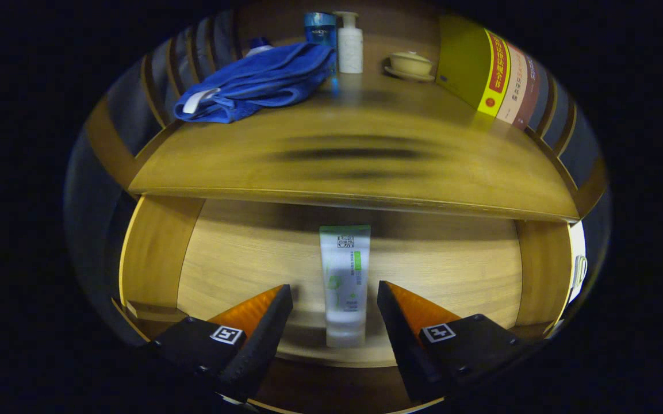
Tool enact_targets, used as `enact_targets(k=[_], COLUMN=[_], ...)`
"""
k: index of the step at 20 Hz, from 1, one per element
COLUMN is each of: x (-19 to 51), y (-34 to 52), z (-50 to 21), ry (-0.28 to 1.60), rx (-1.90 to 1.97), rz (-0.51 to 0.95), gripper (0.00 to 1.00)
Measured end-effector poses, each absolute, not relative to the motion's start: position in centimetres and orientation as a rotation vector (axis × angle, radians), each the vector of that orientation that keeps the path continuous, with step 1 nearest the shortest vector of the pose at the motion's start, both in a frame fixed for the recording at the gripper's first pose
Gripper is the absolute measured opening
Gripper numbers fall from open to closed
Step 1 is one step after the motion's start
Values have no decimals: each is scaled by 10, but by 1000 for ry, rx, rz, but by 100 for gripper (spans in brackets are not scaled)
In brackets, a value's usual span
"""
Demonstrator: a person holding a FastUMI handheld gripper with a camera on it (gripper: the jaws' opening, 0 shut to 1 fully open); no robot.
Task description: Pull open the drawer, take out the items inside it, and place them on the countertop above the cabinet.
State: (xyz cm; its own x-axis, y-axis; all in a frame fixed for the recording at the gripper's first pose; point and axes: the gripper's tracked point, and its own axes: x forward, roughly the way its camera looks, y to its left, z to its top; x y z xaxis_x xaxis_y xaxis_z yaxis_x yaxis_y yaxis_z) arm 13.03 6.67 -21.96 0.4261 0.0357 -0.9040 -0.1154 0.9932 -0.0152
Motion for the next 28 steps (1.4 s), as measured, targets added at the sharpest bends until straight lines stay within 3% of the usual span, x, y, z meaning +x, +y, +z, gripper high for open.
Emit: enact_targets(k=[2,7,10,13,22,28], x=[130,125,126,132,123,119], y=[71,71,71,77,81,87], z=[-229,-245,-240,-222,-143,-129], ry=[1168,1213,1200,1142,932,856], rx=[-59,-48,-37,-24,-19,-23], rz=[90,76,97,109,210,238], gripper=[97,81,56,49,49,49])
